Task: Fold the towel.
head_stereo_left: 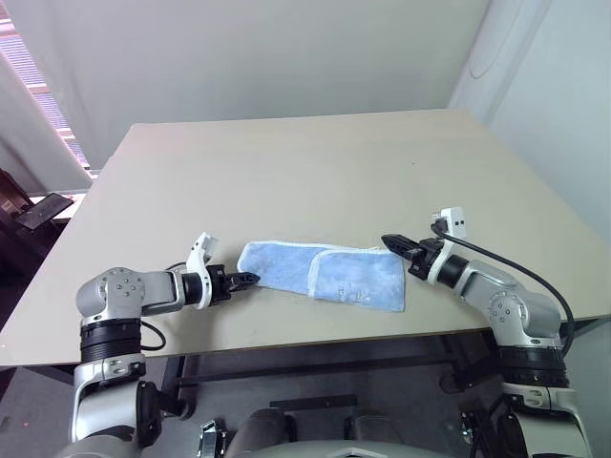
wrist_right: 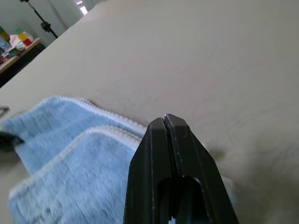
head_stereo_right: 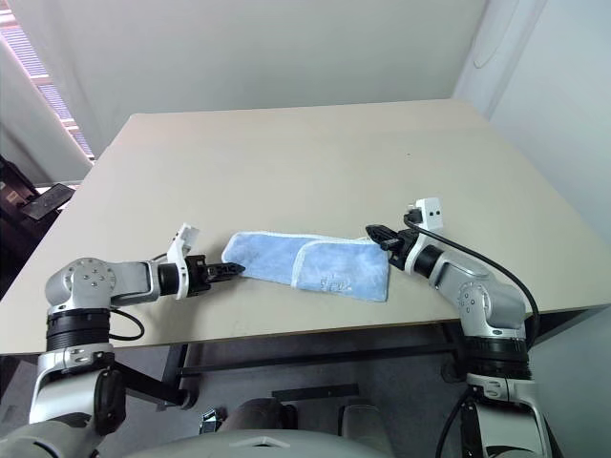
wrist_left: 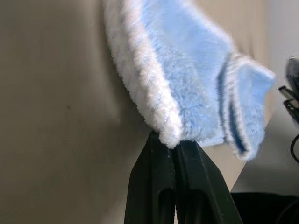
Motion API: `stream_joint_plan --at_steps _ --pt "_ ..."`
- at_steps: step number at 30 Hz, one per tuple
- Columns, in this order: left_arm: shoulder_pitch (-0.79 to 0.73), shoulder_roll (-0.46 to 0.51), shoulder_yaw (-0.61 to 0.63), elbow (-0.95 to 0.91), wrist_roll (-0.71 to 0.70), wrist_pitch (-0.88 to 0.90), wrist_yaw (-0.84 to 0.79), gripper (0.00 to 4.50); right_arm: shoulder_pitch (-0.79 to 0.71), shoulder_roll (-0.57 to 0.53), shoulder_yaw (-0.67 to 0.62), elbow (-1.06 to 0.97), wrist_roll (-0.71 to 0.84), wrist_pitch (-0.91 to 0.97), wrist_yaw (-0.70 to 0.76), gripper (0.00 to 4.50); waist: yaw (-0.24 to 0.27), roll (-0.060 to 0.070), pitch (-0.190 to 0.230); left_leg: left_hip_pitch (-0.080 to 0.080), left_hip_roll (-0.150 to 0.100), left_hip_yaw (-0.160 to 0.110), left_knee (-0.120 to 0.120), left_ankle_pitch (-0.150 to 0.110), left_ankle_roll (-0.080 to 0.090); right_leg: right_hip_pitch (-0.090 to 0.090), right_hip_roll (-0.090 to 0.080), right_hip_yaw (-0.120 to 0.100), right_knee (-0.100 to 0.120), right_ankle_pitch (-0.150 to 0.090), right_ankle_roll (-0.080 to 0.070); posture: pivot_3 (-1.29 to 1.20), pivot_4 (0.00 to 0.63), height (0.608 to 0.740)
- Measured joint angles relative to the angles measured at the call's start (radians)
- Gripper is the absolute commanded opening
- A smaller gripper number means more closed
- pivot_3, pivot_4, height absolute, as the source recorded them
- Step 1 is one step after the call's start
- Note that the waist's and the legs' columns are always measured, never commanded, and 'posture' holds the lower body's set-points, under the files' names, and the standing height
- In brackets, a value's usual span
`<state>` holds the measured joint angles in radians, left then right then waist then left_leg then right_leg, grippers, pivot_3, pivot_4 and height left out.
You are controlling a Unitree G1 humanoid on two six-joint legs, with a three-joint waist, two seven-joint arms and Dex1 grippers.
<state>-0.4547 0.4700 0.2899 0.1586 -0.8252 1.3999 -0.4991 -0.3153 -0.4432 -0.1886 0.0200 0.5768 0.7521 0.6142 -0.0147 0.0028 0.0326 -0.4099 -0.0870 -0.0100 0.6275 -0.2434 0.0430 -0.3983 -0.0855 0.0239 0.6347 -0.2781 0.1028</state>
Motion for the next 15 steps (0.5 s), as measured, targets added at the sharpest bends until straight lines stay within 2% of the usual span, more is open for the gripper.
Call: stream_joint_plan --at_steps 4,9,15 --pt "0.020 0.076 -0.131 -0.113 0.032 -0.116 -0.139 0.06 0.013 -0.010 -0.002 -0.014 -0.004 -0.003 0.000 0.00 0.003 0.001 0.000 0.000 0.000 0.000 0.000 0.000 0.000 0.002 -0.001 0.000 -0.003 -0.001 -0.003 0.00 0.000 0.736" --pt "0.004 0.086 -0.269 -0.145 0.088 -0.213 -0.221 0.06 0.028 -0.015 -0.003 -0.027 -0.008 -0.006 -0.004 0.00 0.005 0.000 0.000 0.000 -0.001 0.000 0.000 0.000 0.001 0.002 -0.001 0.000 -0.004 -0.001 -0.003 0.00 0.000 0.736" --pt "-0.124 0.061 -0.407 -0.152 0.149 -0.287 -0.311 0.06 0.061 -0.016 -0.025 -0.057 -0.013 -0.015 -0.030 0.00 0.006 0.000 0.001 -0.001 -0.001 0.000 0.000 0.000 0.001 0.002 -0.001 0.000 -0.004 -0.001 -0.002 0.00 0.000 0.736"
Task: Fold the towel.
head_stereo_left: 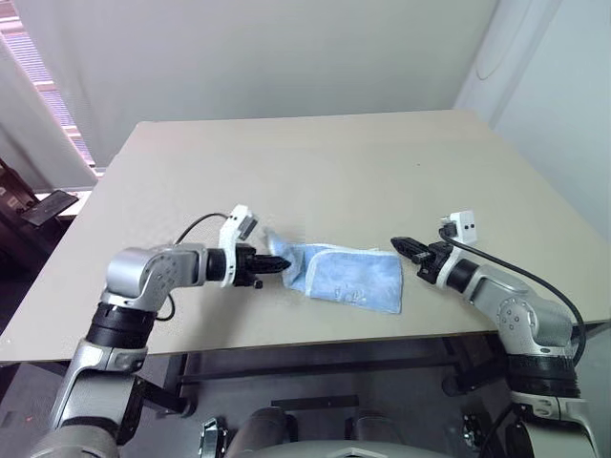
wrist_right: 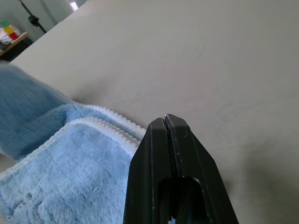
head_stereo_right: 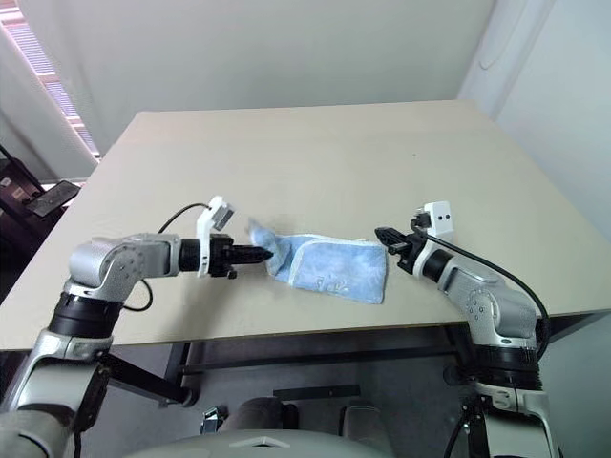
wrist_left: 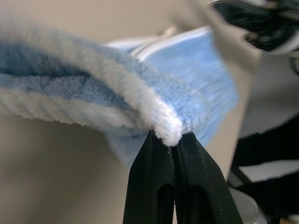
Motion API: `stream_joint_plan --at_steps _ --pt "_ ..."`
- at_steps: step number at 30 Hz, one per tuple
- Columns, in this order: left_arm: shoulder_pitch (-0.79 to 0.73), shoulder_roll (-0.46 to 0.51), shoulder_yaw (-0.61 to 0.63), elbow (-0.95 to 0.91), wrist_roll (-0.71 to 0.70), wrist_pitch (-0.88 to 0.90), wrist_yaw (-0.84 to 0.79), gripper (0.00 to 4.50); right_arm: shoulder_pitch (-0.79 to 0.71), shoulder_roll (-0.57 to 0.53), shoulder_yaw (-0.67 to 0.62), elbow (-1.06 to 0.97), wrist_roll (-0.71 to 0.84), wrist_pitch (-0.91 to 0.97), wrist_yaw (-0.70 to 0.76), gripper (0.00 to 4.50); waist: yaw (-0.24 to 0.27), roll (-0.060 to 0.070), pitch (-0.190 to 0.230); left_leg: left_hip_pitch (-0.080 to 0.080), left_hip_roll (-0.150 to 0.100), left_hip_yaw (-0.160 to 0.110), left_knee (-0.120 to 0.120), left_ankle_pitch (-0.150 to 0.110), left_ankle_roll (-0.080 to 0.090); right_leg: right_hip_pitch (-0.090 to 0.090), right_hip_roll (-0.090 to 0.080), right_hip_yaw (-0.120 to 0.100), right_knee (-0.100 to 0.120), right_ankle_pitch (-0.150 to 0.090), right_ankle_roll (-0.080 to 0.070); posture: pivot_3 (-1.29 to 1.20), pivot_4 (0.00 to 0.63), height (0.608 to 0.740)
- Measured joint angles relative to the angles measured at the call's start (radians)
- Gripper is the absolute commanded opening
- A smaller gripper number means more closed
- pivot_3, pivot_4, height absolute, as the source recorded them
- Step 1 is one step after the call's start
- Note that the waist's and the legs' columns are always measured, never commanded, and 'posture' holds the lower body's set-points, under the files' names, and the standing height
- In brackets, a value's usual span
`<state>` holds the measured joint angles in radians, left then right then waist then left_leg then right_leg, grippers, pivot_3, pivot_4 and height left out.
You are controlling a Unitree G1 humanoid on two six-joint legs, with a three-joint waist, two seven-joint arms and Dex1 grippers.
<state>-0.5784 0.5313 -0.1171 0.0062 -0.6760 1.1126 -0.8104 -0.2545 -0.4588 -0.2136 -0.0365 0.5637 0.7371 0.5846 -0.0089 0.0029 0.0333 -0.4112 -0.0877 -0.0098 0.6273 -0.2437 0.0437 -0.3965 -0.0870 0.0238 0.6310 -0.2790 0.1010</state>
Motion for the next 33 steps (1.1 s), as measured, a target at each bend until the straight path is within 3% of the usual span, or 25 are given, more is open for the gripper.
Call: stream_joint_plan --at_steps 10,20,28,33 --pt "-0.110 -0.008 -0.177 0.025 0.058 -0.115 -0.270 0.06 0.091 0.000 -0.068 -0.056 0.001 -0.004 -0.055 0.00 -0.001 0.000 0.000 -0.001 0.000 0.000 0.001 0.000 0.000 0.001 0.001 0.000 0.000 0.000 -0.001 0.00 0.000 0.736" --pt "-0.213 -0.189 -0.332 0.294 0.245 -0.336 -0.381 0.06 0.145 0.008 -0.104 -0.111 0.002 -0.009 -0.121 0.00 0.020 0.000 0.001 -0.001 0.000 0.000 0.003 0.000 0.001 0.003 0.000 0.000 0.000 0.000 0.000 0.00 0.000 0.736" --pt "-0.249 -0.343 -0.346 0.498 0.362 -0.470 -0.408 0.06 0.172 0.021 -0.120 -0.127 0.005 -0.011 -0.164 0.00 0.023 -0.001 0.001 -0.001 0.000 0.000 0.004 0.000 0.001 0.004 0.000 0.000 0.000 0.001 0.002 0.00 0.000 0.736" --pt "-0.252 -0.390 -0.346 0.519 0.405 -0.498 -0.409 0.06 0.175 0.022 -0.143 -0.128 0.009 -0.011 -0.188 0.00 0.022 -0.001 0.001 -0.002 0.000 0.000 0.004 0.000 0.002 0.003 0.001 0.000 0.001 0.001 0.003 0.00 0.000 0.736"
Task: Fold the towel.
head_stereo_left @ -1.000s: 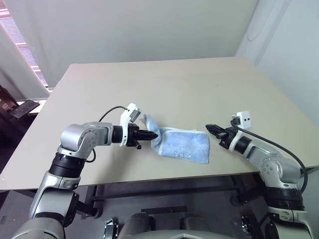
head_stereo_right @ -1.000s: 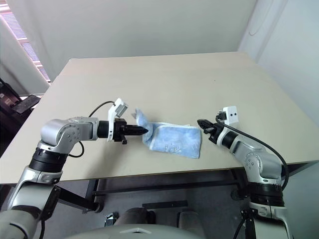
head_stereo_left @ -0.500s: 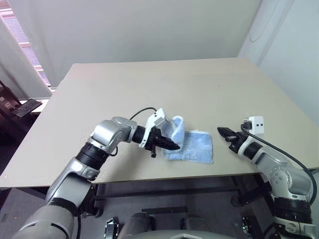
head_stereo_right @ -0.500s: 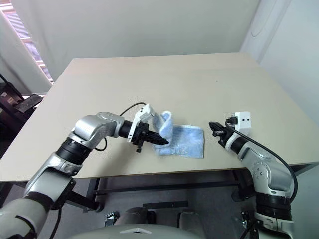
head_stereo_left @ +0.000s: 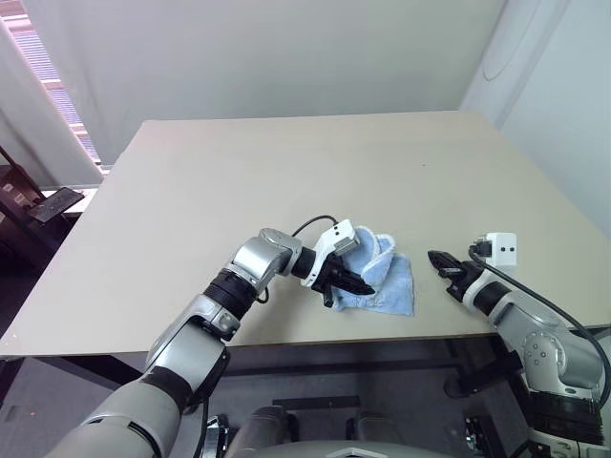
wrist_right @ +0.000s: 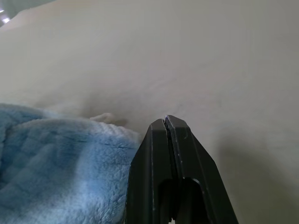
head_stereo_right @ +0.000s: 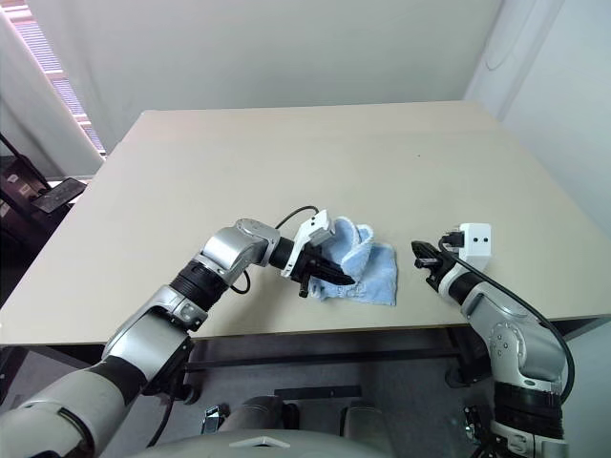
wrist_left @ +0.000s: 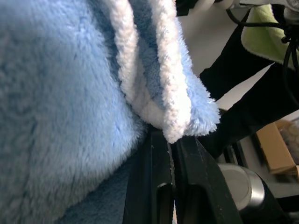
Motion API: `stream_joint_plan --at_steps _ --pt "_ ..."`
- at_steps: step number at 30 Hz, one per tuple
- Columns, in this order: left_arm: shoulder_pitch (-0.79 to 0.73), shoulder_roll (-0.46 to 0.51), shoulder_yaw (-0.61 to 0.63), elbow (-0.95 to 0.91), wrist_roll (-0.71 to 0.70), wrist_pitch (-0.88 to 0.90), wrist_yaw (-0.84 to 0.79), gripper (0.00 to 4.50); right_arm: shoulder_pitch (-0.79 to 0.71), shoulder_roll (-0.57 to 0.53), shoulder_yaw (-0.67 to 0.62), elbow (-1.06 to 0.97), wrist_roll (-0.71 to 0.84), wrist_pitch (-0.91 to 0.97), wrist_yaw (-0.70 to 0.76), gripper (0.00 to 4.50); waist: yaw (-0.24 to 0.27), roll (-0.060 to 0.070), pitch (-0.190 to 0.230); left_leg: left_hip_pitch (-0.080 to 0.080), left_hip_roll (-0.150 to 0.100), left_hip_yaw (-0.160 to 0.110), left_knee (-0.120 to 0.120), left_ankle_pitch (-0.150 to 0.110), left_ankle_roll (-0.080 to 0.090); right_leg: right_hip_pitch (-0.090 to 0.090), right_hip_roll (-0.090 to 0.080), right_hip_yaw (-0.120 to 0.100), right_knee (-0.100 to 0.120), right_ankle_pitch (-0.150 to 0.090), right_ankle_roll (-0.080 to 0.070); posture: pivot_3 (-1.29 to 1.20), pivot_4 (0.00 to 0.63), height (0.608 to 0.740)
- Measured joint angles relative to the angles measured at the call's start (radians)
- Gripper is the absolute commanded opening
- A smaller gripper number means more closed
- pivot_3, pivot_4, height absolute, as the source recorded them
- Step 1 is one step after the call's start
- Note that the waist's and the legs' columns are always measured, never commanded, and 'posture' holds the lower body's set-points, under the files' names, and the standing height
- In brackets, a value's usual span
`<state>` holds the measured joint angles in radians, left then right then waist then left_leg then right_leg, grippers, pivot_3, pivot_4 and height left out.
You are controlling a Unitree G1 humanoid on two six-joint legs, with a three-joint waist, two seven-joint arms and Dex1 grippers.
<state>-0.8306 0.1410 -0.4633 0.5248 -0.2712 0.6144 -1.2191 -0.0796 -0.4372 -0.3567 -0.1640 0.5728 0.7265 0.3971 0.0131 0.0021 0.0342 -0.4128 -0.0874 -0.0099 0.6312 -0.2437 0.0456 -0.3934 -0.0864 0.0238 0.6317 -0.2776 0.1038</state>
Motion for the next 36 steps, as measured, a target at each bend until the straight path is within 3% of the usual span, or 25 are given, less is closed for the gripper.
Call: stream_joint_plan --at_steps 7,19,20,28,36 --pt "0.001 -0.021 0.006 0.035 0.043 -0.039 -0.005 0.06 0.011 0.000 -0.010 0.000 -0.001 0.000 -0.016 0.00 0.000 0.000 0.000 0.000 0.000 0.000 0.001 0.000 0.000 0.000 0.000 0.000 0.001 0.000 0.000 0.00 0.000 0.736" --pt "0.003 -0.028 0.039 0.017 0.040 -0.051 -0.057 4.28 0.011 0.005 -0.004 0.000 -0.004 -0.001 -0.028 0.00 0.000 0.000 0.000 0.000 0.000 0.000 0.001 0.000 0.000 0.000 0.001 0.000 0.001 0.000 0.000 0.00 0.000 0.736" --pt "0.006 -0.027 0.052 0.008 0.033 -0.052 -0.060 4.47 0.010 0.007 -0.003 0.000 -0.004 -0.004 -0.028 0.00 0.000 0.000 0.000 0.000 0.000 0.000 0.001 0.000 0.000 0.000 0.001 0.000 0.002 0.000 0.000 0.00 0.000 0.736" --pt "0.023 0.014 0.182 -0.137 -0.083 -0.057 -0.103 4.47 -0.031 0.014 -0.033 0.002 0.084 0.042 -0.015 0.00 -0.001 0.001 0.000 0.002 0.001 0.000 0.002 0.001 0.002 0.002 0.002 0.000 0.003 0.000 0.000 0.00 0.000 0.736" --pt "-0.016 0.061 0.259 0.051 0.005 -0.273 0.062 4.47 -0.139 0.011 0.008 -0.028 0.227 0.229 -0.014 0.00 0.000 0.000 0.000 0.003 0.003 0.000 0.006 0.001 0.002 0.002 0.004 0.000 0.006 0.000 0.000 0.00 0.000 0.736"
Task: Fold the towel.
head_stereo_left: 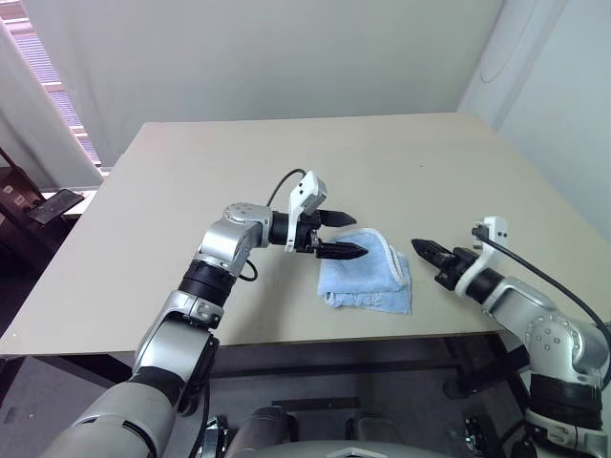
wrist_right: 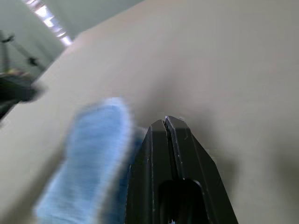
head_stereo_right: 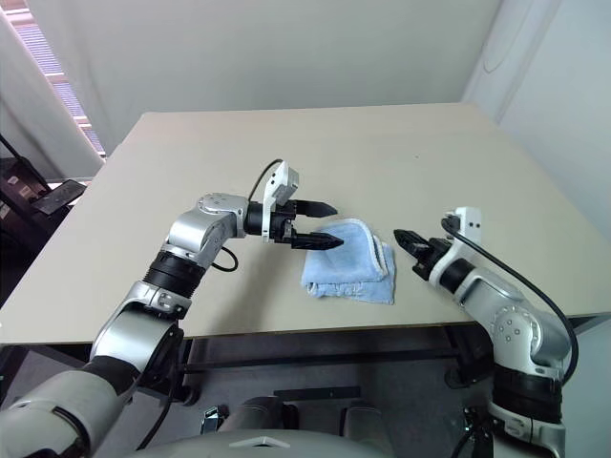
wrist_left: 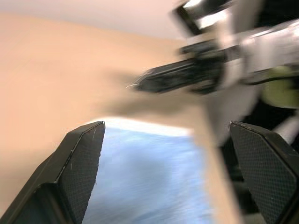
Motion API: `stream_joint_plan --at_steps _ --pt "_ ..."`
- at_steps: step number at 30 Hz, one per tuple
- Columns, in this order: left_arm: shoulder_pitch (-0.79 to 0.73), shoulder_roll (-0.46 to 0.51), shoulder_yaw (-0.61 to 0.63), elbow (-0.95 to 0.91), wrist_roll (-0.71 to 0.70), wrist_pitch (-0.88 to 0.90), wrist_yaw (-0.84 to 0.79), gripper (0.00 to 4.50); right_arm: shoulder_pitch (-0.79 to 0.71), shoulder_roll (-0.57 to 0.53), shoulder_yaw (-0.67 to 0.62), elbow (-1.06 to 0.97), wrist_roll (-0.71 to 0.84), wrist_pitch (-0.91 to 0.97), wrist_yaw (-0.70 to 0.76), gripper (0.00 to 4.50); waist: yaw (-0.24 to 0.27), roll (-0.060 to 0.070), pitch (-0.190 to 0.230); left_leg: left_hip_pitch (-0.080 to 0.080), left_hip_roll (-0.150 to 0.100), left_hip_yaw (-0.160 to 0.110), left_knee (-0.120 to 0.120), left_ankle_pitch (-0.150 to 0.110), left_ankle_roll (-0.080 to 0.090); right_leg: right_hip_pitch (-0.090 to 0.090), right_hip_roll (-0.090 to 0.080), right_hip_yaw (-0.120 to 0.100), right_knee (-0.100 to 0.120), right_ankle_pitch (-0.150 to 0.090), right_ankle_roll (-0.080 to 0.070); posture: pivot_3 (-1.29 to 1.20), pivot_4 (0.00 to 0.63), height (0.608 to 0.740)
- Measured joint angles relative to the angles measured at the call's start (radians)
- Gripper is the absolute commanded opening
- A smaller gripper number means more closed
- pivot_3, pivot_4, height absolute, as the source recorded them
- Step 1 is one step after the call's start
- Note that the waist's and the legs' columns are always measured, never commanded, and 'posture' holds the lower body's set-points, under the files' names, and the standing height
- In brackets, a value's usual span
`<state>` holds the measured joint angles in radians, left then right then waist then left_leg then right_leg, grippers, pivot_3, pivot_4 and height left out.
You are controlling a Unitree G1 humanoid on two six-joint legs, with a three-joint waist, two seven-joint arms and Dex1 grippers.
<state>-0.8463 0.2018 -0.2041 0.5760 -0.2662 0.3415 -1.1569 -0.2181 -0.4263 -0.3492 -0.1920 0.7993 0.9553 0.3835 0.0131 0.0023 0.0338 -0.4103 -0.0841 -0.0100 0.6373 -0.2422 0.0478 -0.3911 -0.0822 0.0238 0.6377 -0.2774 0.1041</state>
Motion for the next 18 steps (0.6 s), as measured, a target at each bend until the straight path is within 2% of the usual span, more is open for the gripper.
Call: stream_joint_plan --at_steps 6,10,18 --pt "-0.020 -0.020 0.002 0.199 0.091 -0.161 0.093 4.47 -0.078 0.013 0.073 0.076 -0.021 0.023 -0.006 0.00 0.002 0.000 0.000 -0.001 0.000 0.000 0.000 0.000 0.000 -0.001 0.000 0.000 0.000 0.000 0.000 0.00 0.000 0.736" --pt "-0.034 -0.076 -0.011 0.304 0.143 -0.256 0.122 4.47 -0.104 0.013 0.122 0.094 -0.045 0.023 0.003 0.00 0.001 -0.001 0.000 -0.002 0.000 0.000 0.000 -0.001 0.000 -0.001 0.000 0.000 0.000 0.001 0.001 0.00 0.000 0.736" --pt "-0.095 -0.131 -0.006 0.430 0.188 -0.348 0.165 4.47 -0.107 0.003 0.134 0.100 -0.051 0.048 0.033 0.00 -0.001 -0.001 0.000 -0.002 0.000 0.000 0.001 -0.001 0.000 -0.003 0.000 0.000 0.003 0.001 0.001 0.00 0.000 0.736"
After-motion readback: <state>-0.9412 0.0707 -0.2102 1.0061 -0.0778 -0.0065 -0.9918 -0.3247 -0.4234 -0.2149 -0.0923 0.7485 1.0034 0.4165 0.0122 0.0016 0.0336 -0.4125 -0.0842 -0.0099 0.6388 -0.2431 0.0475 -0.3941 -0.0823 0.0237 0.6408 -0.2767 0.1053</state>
